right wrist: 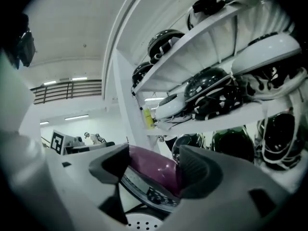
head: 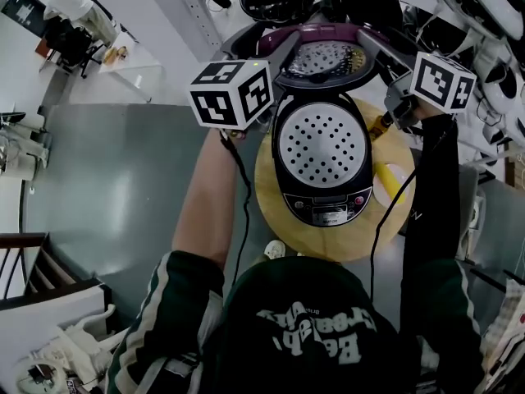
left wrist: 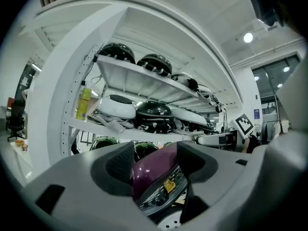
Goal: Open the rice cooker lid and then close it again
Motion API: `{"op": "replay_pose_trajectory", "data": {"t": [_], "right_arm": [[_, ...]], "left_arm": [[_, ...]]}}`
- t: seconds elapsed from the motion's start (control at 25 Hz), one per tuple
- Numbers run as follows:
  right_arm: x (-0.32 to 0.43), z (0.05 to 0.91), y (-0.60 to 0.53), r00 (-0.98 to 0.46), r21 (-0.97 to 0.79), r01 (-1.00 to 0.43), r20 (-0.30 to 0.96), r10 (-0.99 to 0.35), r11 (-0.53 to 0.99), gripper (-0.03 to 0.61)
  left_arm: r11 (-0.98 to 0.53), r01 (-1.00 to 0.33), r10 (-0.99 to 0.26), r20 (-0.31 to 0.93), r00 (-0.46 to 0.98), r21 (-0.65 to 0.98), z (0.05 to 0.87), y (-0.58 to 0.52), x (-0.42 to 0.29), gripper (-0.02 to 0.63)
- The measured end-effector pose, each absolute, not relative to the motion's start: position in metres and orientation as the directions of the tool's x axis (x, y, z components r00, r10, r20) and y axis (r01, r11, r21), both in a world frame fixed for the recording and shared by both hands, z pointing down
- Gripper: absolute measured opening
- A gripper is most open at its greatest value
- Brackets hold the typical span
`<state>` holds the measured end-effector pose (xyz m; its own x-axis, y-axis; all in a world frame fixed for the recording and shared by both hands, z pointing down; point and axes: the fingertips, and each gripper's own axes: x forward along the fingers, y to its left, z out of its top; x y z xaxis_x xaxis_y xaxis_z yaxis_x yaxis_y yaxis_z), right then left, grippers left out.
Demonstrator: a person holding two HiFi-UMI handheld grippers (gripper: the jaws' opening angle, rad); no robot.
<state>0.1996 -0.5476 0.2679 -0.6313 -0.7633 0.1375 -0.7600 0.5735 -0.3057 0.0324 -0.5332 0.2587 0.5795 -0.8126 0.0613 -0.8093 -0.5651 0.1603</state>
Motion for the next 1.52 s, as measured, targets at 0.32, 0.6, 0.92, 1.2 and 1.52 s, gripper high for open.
{"op": "replay_pose_trajectory", "data": {"t": [0.32,0.6,0.92,1.2,1.52], "right_arm": [[0.198,0.269,-0.526,-0.631,-0.281,-0.767,0.164,-0.759,0.577,0.336],[0.196,0.277,-0.494,-0.628,-0.242,-0.776,0.204,-0.751,0.583,0.333],[0.197,0.296,-0.442,-0.608,-0.166,-0.793,0.266,-0.748,0.586,0.334],[0.194,0.320,-0.396,-0.572,-0.075,-0.809,0.332,-0.750,0.583,0.325],[0.182,0.350,-0.350,-0.577,-0.066,-0.796,0.382,-0.722,0.601,0.348]], "left_arm": [[-0.589,-0.788,-0.790,0.074,0.608,0.181,0.262,-0.514,0.033,0.278],[-0.595,-0.784,-0.786,0.077,0.614,0.175,0.271,-0.485,0.035,0.273],[-0.633,-0.758,-0.750,0.118,0.650,0.157,0.290,-0.438,0.042,0.270],[-0.683,-0.708,-0.694,0.144,0.706,0.179,0.314,-0.396,0.044,0.247],[-0.716,-0.666,-0.637,0.192,0.746,0.210,0.347,-0.356,0.052,0.244]]}}
